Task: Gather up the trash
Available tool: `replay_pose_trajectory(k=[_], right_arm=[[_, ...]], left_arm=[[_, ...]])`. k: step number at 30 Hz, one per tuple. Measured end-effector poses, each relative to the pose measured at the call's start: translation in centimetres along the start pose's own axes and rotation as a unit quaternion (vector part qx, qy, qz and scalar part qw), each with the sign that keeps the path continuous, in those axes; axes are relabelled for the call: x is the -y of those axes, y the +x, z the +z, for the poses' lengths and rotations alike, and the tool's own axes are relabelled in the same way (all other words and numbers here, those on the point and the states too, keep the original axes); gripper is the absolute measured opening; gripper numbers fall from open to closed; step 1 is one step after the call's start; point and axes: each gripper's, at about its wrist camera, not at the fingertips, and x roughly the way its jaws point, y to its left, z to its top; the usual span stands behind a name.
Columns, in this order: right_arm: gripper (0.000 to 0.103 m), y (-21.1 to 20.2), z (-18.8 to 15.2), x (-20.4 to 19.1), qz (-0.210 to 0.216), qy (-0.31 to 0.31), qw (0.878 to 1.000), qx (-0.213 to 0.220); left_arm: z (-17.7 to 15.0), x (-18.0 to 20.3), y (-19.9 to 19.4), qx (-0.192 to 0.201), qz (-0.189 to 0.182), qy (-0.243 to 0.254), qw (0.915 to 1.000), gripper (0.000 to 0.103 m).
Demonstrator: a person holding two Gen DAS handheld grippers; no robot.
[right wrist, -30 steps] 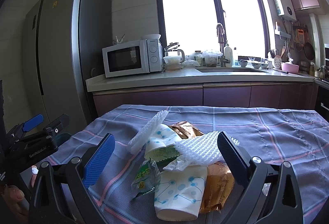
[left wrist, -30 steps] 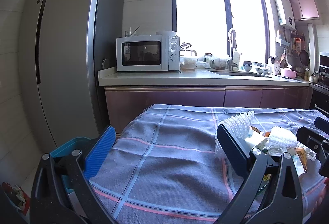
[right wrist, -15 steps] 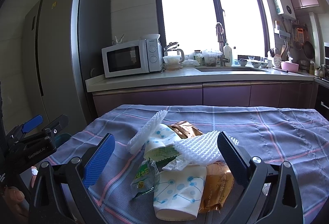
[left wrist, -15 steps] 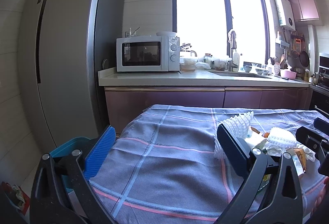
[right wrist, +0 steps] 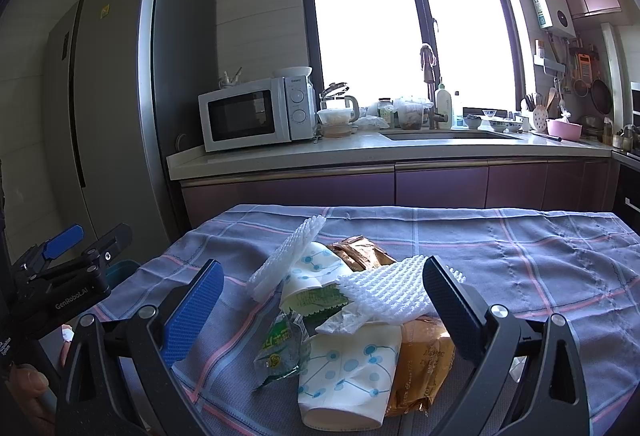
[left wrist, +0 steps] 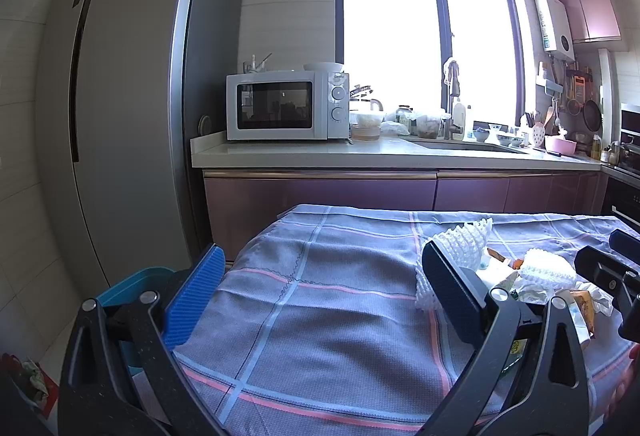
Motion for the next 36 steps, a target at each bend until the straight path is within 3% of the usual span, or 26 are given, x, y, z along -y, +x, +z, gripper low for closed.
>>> replay_pose_trajectory(k=[24,33,36], right_arm=[[0.096,1.0,-0.4,1.7,0.001,0.02,1.0,-0.018],[0.096,3.4,-0.6,5.2,-0.006,0.065,0.995,-0.071],[0.096,4.8,-0.5,7.1,0.006,0.097,0.991,-0.096]], left_arm=[[-0.4,0.1,1.4,-0.025,-0.005,-0.003,0.9997,0.097],[-0.7,1.9,4.6,-0.07,-0.055,0.021,0.9958,0.097],[-0.4,3.1,6.2,-0.09,-0.096,0.035,0.9906,0.097]])
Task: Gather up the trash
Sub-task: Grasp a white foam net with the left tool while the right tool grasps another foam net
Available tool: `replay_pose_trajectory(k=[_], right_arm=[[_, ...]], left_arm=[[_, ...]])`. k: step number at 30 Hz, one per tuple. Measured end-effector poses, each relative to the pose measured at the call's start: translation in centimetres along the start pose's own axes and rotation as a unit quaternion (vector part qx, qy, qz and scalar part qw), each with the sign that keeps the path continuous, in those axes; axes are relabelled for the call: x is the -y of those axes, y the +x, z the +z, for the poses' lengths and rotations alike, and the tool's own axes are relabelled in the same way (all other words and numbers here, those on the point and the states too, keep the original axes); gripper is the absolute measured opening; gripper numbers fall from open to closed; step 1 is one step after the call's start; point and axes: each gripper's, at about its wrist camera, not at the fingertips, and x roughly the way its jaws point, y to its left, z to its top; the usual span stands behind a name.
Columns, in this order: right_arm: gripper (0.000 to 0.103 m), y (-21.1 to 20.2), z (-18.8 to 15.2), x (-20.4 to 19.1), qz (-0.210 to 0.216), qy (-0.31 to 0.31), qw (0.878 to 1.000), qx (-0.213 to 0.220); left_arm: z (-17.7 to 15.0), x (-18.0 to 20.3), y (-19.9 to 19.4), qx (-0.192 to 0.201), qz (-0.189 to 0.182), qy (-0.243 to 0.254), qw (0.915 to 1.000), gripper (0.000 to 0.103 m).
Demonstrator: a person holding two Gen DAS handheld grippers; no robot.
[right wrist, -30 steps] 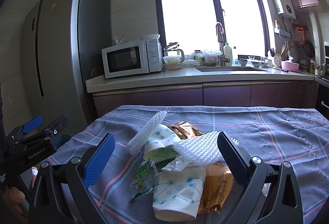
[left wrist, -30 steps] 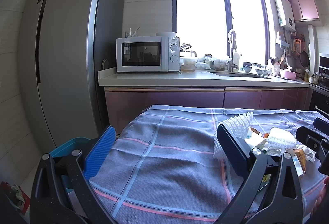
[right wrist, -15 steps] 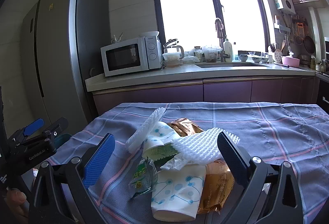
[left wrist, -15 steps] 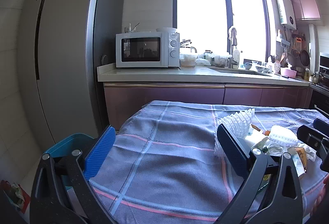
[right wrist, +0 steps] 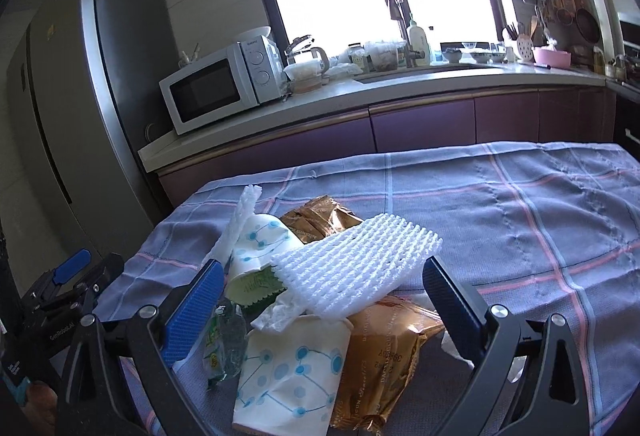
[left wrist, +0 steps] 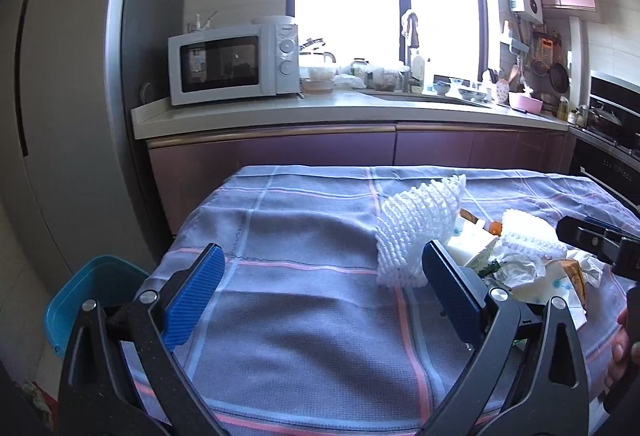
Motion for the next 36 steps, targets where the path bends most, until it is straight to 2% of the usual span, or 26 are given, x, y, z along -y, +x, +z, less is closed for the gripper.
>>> replay_pose_trajectory(k=[1,7,9,11,13,15,16,18,19,21,23,24,30,36], right_arm=[[0.096,0.5,0.3,0.6,0.004,0.011,1.0,-0.009],[0.091,2.5,0.8,3.8,0.039,0.09,0.994,-0.057],[0.088,3.1,0.6,4.6,0.053,0.116,0.989,-0.072],[0.081,3.7,0.4,5.2,0.065,0.134,0.985,-0.085],[0.075,4.1,0.2,5.6,0.075,0.146,0.982,-0.092],[0.067,4.4,0.1,5.9,0.088,0.158,0.979,-0.099],[0.059,4.5,0.0,6.1,0.094,0.164,0.977,-0.101],[0.048,4.6,-0.1,6.3,0.103,0.172,0.974,-0.101],[0.041,4.6,0.0,6.3,0.106,0.173,0.974,-0.1],[0.032,4.4,0.1,6.3,0.11,0.169,0.975,-0.095],[0.02,4.0,0.4,5.9,0.111,0.158,0.978,-0.084],[0.019,3.7,0.6,5.7,0.11,0.15,0.979,-0.079],[0.012,1.8,2.5,3.6,0.113,0.096,0.988,-0.04],[0.012,1.1,3.8,0.7,0.149,0.061,0.986,-0.033]], left_arm=[[0.2,0.4,0.7,-0.008,-0.018,0.006,0.9998,0.097],[0.4,2.9,5.3,-0.064,-0.066,0.047,0.9947,0.094],[0.3,3.5,6.9,-0.086,-0.077,0.053,0.9919,0.084],[0.2,4.1,8.4,-0.106,-0.094,0.063,0.988,0.079],[-0.1,4.8,9.6,-0.121,-0.1,0.07,0.9851,0.071],[-0.3,5.4,10.6,-0.135,-0.107,0.073,0.9823,0.053],[-0.4,5.5,10.9,-0.14,-0.112,0.073,0.981,0.049],[-0.6,5.7,11.3,-0.145,-0.121,0.07,0.9795,0.031],[-0.7,5.8,11.5,-0.146,-0.125,0.069,0.9789,0.027],[-0.7,5.6,11.5,-0.147,-0.129,0.065,0.9785,0.011],[-0.7,5.3,11.6,-0.147,-0.133,0.059,0.9783,0.008],[-0.7,5.2,11.5,-0.145,-0.133,0.055,0.9789,0.002],[0.3,1.8,10.1,-0.135,-0.141,0.017,0.9807,0.001],[0.8,-2.7,6.9,-0.115,-0.133,-0.019,0.9842,0.001]])
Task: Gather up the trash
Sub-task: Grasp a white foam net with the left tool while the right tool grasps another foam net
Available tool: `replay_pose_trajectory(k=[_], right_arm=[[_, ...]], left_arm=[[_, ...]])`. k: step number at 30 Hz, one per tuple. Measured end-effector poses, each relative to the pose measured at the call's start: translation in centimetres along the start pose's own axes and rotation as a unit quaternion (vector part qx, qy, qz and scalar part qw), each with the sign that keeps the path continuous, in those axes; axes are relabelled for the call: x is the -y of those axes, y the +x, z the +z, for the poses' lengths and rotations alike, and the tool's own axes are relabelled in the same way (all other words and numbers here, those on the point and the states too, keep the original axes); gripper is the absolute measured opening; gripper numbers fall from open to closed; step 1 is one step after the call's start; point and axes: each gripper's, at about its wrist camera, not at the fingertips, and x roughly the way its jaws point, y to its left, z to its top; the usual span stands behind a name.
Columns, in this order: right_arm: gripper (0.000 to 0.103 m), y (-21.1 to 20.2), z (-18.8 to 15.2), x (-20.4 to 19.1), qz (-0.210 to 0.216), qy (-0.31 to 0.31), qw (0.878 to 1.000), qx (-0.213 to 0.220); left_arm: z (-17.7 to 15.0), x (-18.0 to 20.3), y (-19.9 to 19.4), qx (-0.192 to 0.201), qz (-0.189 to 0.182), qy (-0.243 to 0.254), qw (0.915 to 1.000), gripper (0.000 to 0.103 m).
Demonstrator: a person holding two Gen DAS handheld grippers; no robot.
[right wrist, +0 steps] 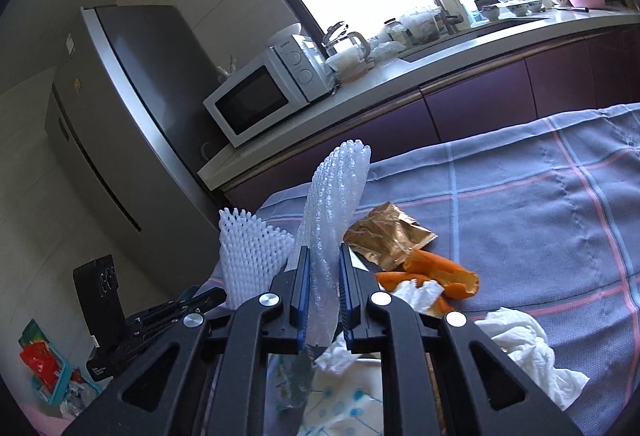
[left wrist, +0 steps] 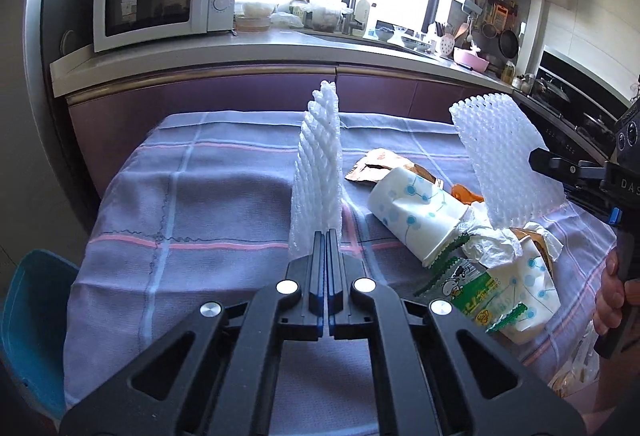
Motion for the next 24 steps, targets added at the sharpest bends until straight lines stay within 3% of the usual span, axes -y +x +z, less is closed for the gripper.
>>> replay_pose_trajectory(k=[11,17,19,20,21,24], right_arm=[[0.012,6.2,-2.1,-7.8,0.082,-0.057,0.993,-0.07],[0.012,9.6,-3.5,-10.2,0.093,-0.066,0.988,-0.102],[0.012,10.3,-3.7,-10.0,0.09,-0.059,0.988,-0.11],[0.012,10.6,-3.7,-9.9,0.087,-0.056,0.988,-0.113],[0.012,11.0,-3.7,-10.0,0.083,-0.054,0.988,-0.115],[0.012,12.1,-3.8,-9.7,0.071,-0.05,0.988,-0.125]], left_arm=[[-2.9,-7.6,-8.1,0.025,0.035,-0.068,0.9968,0.001],[-4.1,-11.2,-9.9,0.023,0.034,-0.099,0.9943,0.001],[-4.3,-11.7,-9.4,0.012,0.029,-0.104,0.9941,0.012],[-4.5,-11.8,-8.9,0.004,0.019,-0.108,0.9939,0.033],[-4.4,-12.1,-8.5,-0.001,0.012,-0.116,0.9932,0.048],[-4.4,-12.2,-6.7,-0.012,-0.012,-0.128,0.9917,0.05]])
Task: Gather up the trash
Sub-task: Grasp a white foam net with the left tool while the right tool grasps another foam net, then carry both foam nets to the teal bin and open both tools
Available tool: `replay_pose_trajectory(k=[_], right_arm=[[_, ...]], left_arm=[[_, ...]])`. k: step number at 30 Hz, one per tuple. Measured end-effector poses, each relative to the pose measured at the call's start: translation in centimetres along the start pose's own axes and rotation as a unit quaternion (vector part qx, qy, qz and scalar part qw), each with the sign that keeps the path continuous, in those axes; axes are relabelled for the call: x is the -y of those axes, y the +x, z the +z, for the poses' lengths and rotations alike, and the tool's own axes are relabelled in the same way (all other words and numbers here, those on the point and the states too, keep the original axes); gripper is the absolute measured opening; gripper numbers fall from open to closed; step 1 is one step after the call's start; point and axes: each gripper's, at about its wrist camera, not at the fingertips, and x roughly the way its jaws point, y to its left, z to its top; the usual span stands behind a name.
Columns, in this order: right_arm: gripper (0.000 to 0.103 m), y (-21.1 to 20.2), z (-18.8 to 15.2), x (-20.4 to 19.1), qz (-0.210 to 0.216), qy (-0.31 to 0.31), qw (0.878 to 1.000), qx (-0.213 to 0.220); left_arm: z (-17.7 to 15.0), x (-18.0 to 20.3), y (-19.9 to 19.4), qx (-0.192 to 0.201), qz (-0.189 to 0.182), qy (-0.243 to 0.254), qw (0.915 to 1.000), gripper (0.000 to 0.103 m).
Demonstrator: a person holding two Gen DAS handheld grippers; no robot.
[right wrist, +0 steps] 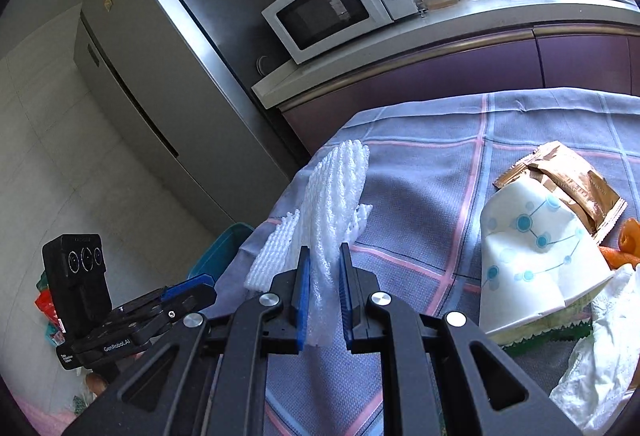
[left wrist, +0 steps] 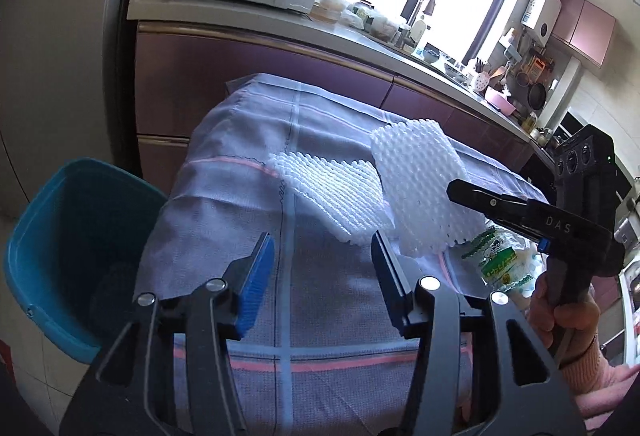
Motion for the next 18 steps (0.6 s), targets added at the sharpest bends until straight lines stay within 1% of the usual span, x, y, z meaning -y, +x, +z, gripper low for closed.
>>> replay_pose_trajectory(k=[2,5,7,8,9,10,11,14,18], right_arm=[[0.012,0.4,-0.2,0.3,-0.005,0.003,1.0,-0.007],[0.012,0.8,-0.4,0.6,-0.01,0.005,1.0,-0.012],[0.012,0.9,-0.4,0.7,-0.012,0.007,1.0,-0.015],[0.012,0.9,-0.4,0.7,-0.012,0.007,1.0,-0.016],[0.012,1.1,-0.4,0.7,-0.012,0.007,1.0,-0.017],[0.012,1.1,-0.4,0.7,-0.013,0.007,1.0,-0.017],[0.012,1.1,-0.4,0.7,-0.012,0.008,1.0,-0.017],[0.012,1.3,-0.1,0.2,-0.005,0.002,1.0,-0.017],[0.012,2.1,0.3,-1.7,0.013,-0.018,1.0,-0.019]], left_arm=[[0.0,0.4,1.7,-0.016,-0.021,-0.011,0.9996,0.05],[0.4,0.4,4.3,-0.039,-0.043,-0.031,0.9978,0.049],[0.6,0.3,5.7,-0.053,-0.058,-0.044,0.9959,0.047],[0.6,0.2,6.2,-0.059,-0.067,-0.053,0.9946,0.039],[0.6,0.0,6.8,-0.065,-0.07,-0.062,0.9936,0.024],[0.6,-0.2,7.2,-0.069,-0.074,-0.068,0.9926,0.017],[0.5,-0.3,7.3,-0.066,-0.075,-0.072,0.9924,0.015],[0.5,-0.4,6.4,-0.047,-0.055,-0.065,0.9953,0.012],[0.8,-1.1,3.0,-0.013,-0.02,-0.05,0.9985,0.012]])
